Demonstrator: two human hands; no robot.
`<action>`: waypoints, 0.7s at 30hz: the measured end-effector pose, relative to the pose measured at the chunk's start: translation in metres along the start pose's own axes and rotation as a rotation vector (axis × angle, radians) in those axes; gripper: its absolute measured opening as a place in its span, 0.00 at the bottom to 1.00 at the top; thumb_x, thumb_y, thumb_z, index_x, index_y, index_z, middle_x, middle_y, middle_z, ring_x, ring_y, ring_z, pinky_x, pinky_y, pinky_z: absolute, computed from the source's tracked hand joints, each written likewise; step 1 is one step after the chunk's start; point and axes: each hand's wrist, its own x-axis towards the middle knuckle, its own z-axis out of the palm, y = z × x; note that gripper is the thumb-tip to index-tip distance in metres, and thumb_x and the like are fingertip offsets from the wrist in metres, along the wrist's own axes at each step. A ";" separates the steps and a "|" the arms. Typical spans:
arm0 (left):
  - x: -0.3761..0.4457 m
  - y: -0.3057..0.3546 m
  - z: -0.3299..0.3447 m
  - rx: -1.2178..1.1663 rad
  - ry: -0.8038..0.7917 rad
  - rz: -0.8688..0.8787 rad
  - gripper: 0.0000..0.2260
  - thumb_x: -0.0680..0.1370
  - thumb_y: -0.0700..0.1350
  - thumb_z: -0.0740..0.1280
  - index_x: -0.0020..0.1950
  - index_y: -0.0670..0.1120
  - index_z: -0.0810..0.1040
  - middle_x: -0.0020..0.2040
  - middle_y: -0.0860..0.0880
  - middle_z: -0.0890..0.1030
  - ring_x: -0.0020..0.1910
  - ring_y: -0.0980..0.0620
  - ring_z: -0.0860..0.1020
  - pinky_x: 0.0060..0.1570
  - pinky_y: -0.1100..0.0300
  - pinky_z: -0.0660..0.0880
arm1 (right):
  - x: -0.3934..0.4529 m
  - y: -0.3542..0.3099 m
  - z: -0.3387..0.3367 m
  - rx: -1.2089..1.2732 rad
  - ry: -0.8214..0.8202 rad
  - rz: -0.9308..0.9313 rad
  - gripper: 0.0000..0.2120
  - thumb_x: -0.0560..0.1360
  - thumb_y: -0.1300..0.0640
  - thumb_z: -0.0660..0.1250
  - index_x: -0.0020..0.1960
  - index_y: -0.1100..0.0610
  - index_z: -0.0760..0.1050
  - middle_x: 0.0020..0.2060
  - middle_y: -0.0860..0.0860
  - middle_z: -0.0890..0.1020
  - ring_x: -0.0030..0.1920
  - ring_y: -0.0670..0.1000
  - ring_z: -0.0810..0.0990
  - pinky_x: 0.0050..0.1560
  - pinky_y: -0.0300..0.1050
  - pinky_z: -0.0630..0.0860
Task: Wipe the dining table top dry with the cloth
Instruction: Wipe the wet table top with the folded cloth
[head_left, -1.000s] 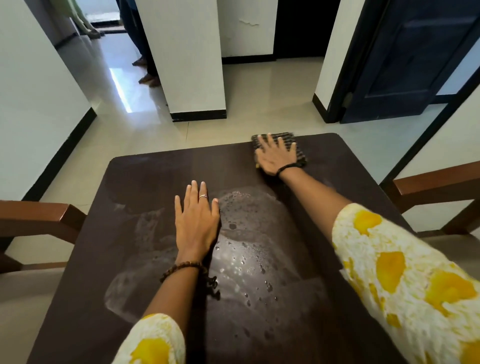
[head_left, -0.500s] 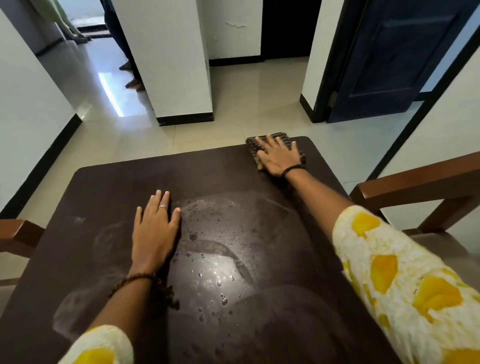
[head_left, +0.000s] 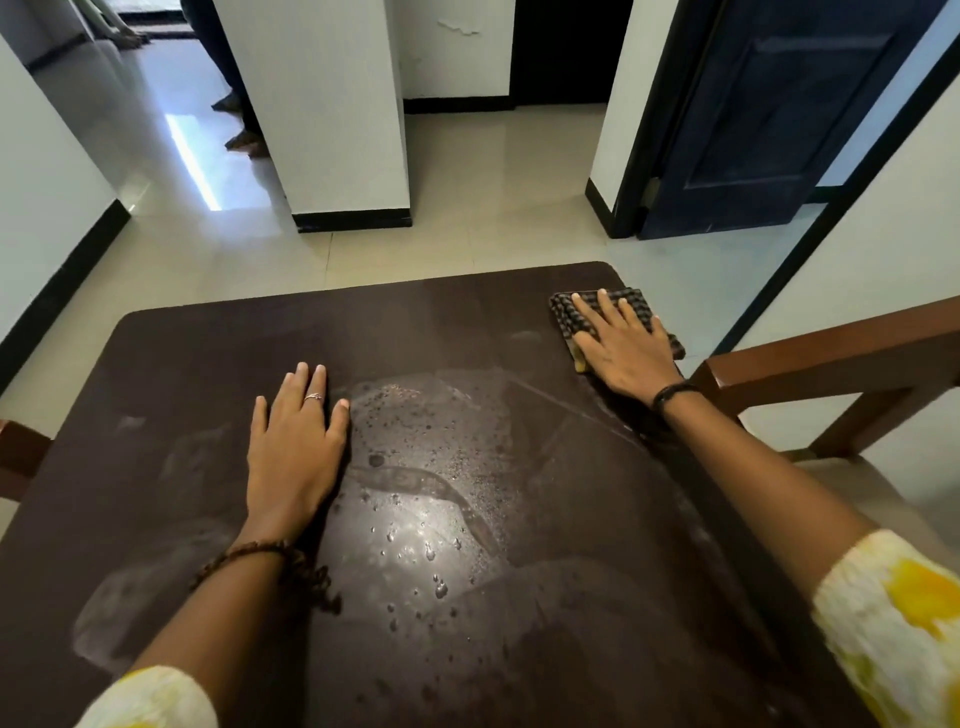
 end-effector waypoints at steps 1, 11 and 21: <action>0.000 -0.001 0.000 0.001 0.002 -0.001 0.23 0.81 0.51 0.51 0.75 0.44 0.55 0.76 0.48 0.55 0.74 0.53 0.51 0.72 0.53 0.44 | 0.007 -0.001 -0.001 0.004 0.001 0.002 0.25 0.81 0.44 0.45 0.77 0.43 0.45 0.77 0.50 0.48 0.77 0.54 0.48 0.73 0.59 0.43; -0.001 -0.002 0.000 -0.011 -0.004 0.001 0.23 0.81 0.51 0.52 0.75 0.44 0.56 0.76 0.48 0.56 0.74 0.52 0.51 0.73 0.52 0.45 | 0.052 -0.014 -0.009 0.046 -0.030 0.085 0.26 0.81 0.43 0.45 0.77 0.45 0.46 0.77 0.52 0.47 0.77 0.55 0.47 0.73 0.61 0.43; 0.001 0.001 -0.001 -0.042 0.039 -0.021 0.22 0.81 0.45 0.51 0.75 0.42 0.54 0.76 0.46 0.54 0.74 0.52 0.51 0.73 0.51 0.46 | 0.031 -0.128 0.006 0.099 -0.036 0.253 0.28 0.81 0.43 0.46 0.78 0.49 0.43 0.77 0.55 0.43 0.76 0.60 0.42 0.69 0.70 0.38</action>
